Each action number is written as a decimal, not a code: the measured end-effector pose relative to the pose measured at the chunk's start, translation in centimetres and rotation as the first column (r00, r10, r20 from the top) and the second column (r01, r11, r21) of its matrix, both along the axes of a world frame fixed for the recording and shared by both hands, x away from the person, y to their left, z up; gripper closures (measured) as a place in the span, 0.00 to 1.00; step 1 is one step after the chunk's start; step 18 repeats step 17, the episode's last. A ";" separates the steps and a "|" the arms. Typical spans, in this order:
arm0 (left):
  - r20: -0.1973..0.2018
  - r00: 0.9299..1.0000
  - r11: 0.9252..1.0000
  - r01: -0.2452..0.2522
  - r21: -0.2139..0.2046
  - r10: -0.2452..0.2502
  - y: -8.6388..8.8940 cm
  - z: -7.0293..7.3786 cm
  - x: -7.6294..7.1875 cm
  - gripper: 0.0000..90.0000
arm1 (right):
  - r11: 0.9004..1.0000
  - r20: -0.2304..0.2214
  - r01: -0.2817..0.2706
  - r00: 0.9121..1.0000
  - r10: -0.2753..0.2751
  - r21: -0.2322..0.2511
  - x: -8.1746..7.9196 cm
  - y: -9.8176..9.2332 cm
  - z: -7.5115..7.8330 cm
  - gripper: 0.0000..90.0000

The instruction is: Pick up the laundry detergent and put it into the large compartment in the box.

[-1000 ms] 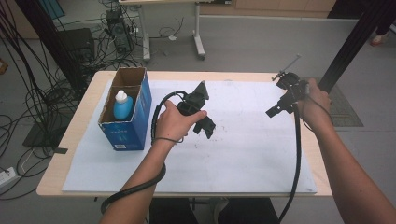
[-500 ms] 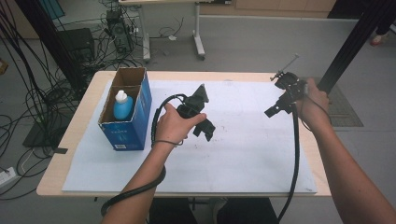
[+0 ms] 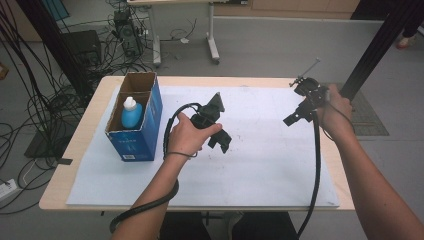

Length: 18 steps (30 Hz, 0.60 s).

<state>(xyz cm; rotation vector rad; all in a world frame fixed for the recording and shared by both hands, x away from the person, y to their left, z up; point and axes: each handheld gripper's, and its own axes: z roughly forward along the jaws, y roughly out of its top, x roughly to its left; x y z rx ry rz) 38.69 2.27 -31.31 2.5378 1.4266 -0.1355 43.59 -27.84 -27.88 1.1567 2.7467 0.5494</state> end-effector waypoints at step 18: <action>-0.003 1.000 1.000 0.001 -0.007 -0.001 0.1 0.1 -0.1 0.09 | 1.000 0.006 0.000 1.000 0.000 0.001 -0.3 0.1 0.1 0.05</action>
